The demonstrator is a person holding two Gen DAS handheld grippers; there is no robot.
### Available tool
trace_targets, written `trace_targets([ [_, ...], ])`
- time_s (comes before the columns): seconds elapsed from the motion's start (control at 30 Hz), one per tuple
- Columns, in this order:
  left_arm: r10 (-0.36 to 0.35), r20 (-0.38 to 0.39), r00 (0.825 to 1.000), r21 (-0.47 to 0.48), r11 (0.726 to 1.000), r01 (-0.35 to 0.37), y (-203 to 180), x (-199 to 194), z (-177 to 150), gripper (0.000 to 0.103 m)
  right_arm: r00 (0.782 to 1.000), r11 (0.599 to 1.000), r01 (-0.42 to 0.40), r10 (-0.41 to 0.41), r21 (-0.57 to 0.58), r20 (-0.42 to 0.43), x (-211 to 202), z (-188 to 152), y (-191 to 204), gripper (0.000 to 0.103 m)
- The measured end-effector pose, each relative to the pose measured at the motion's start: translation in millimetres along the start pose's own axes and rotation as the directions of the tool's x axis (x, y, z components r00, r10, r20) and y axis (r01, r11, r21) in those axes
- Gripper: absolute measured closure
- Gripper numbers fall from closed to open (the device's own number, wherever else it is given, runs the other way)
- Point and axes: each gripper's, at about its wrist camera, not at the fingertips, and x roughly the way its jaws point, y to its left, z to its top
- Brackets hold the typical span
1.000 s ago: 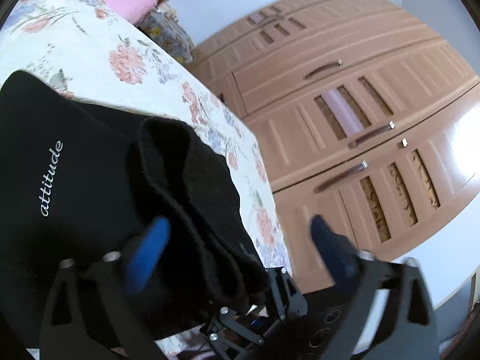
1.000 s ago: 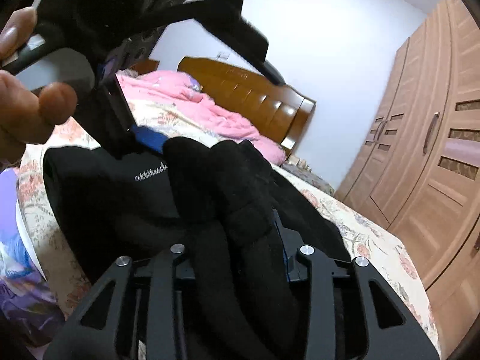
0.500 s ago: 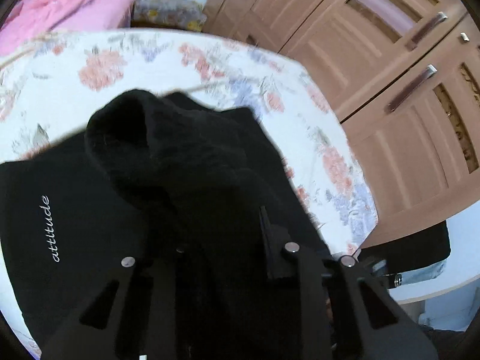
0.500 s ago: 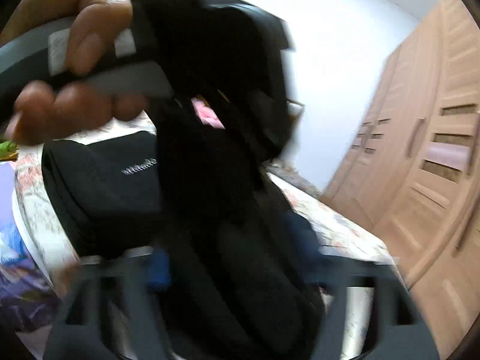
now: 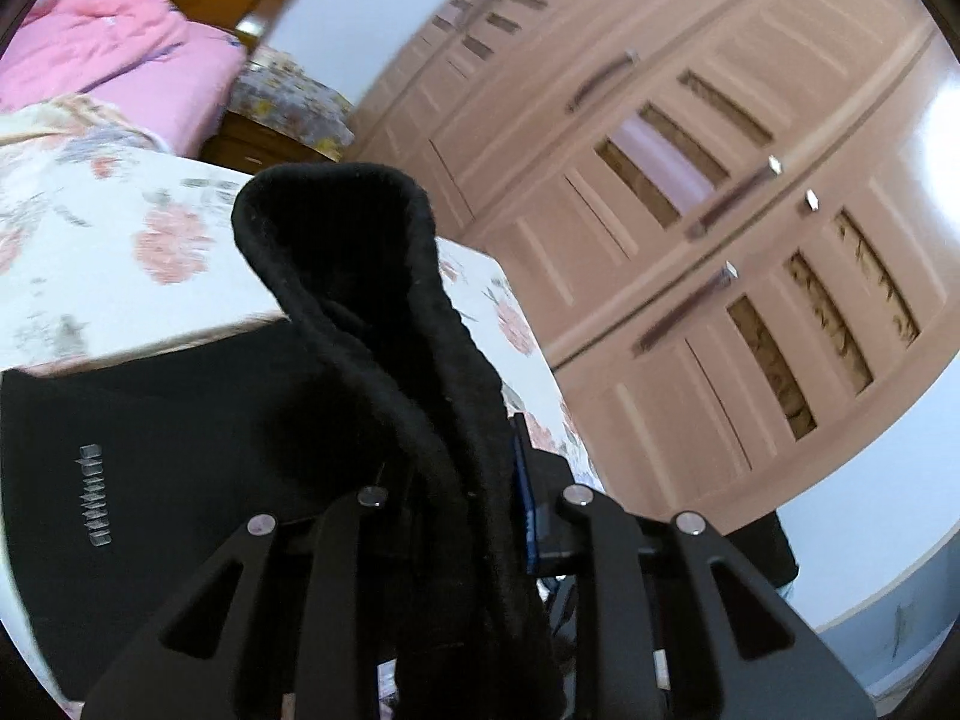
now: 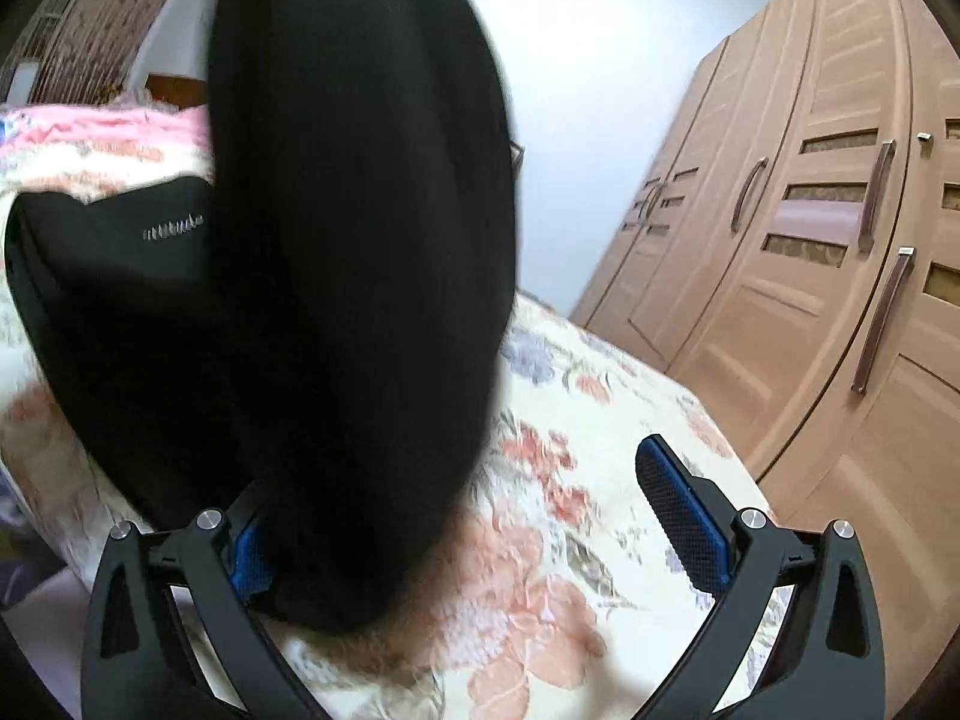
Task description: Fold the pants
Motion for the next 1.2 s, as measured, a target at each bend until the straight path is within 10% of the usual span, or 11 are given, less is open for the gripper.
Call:
trace_targets([
  [0.4,0.047,-0.025,0.999,-0.204,0.978,-0.051,163.1,-22.0,-64.2,0.082,1.0,0.999,-0.004,0.004,-0.034,-0.004,-1.1,3.1,15.5,0.004],
  [0.67,0.089,0.072,0.993,-0.083,0.993,-0.083,135.2,-62.9,-63.8,0.082,0.999,0.999,-0.012,0.013,-0.033,0.031,-15.6,21.7,8.7,0.004],
  [0.93,0.131,0.023,0.991,-0.206,0.971,-0.124,196.5,-42.9,-87.1,0.082,0.994,0.994,-0.094,0.091,-0.051,-0.06,2.8,10.0,18.5,0.004],
  [1.2,0.27,-0.057,0.961,-0.12,0.954,-0.275,183.4,-35.9,-80.4,0.08,0.988,0.991,-0.129,0.127,-0.023,-0.082,5.7,10.4,17.5,0.004],
])
